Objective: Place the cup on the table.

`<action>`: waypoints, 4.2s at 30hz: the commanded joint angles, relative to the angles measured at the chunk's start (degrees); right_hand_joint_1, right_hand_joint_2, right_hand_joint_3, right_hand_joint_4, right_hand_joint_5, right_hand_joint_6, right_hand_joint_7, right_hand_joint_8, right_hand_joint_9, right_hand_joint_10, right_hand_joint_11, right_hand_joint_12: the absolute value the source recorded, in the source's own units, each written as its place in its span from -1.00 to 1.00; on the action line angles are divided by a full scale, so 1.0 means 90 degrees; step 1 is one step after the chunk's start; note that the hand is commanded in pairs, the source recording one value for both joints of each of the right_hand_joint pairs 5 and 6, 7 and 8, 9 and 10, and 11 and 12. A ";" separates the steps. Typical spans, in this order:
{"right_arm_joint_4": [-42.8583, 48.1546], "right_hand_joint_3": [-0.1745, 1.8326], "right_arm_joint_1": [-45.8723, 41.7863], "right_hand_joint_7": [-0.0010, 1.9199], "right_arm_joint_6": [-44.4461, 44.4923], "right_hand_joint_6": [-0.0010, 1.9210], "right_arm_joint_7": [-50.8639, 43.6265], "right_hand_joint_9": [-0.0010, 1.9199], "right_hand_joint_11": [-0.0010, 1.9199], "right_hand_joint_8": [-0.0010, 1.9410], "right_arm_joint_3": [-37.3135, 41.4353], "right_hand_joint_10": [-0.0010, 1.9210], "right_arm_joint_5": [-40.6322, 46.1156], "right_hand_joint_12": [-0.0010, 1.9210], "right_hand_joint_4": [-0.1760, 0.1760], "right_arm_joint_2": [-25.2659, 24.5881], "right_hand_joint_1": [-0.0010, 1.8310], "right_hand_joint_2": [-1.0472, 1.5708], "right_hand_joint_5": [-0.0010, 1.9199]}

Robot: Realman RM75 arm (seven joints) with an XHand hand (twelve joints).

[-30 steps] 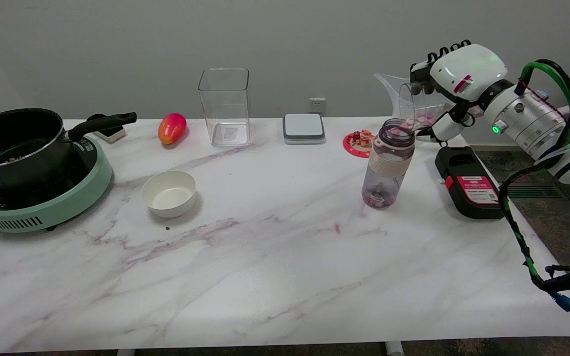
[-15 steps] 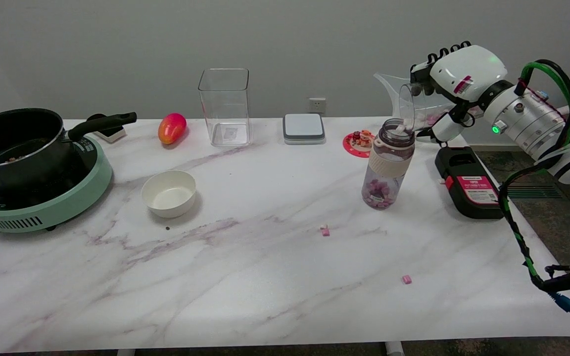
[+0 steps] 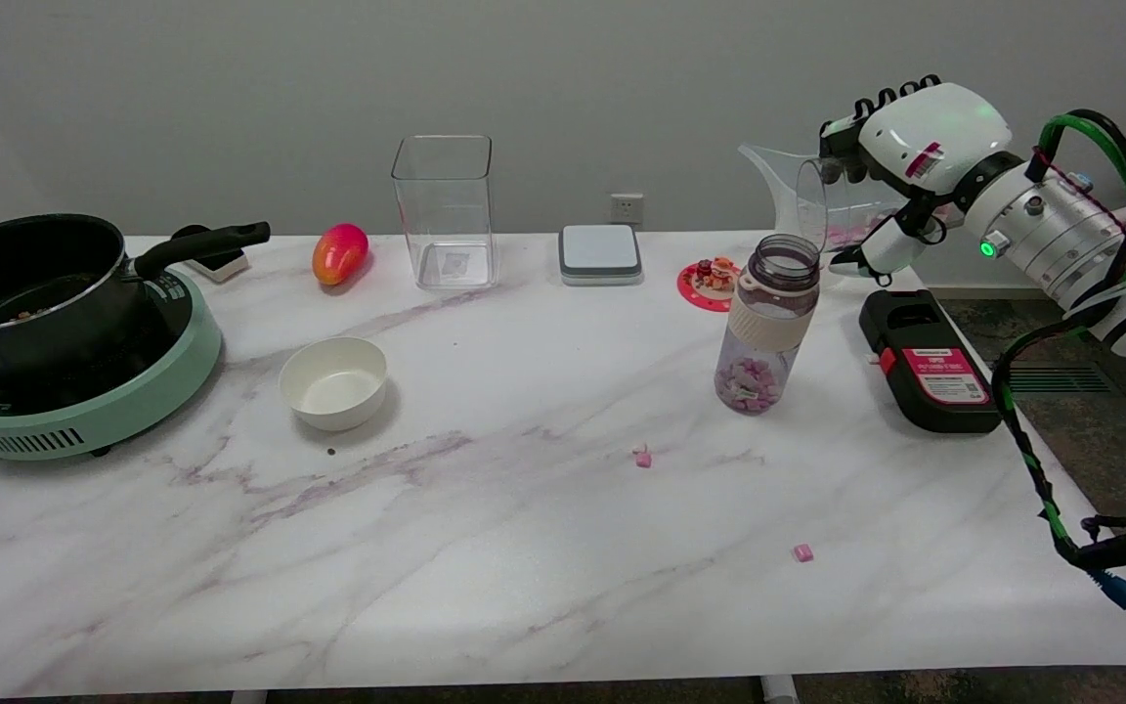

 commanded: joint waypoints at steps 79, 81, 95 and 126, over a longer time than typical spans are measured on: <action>-0.0088 0.15 0.0046 0.61 0.0332 0.52 0.0075 0.54 0.33 0.59 -0.0032 0.54 -0.0992 0.33 0.00 0.0276 0.70 0.38 0.52; -0.0079 0.15 0.0046 0.61 0.0356 0.52 0.0075 0.54 0.33 0.59 -0.0032 0.54 -0.1004 0.33 0.00 0.0276 0.70 0.39 0.52; -0.0044 0.12 0.0046 0.61 0.0359 0.52 0.0022 0.55 0.33 0.60 -0.0059 0.55 -0.1034 0.33 0.00 0.0276 0.69 0.40 0.52; -0.0221 0.01 -0.0017 0.64 0.0951 0.55 0.0013 0.58 0.35 0.62 -0.0006 0.58 -0.1481 0.35 0.00 0.0232 0.67 0.49 0.55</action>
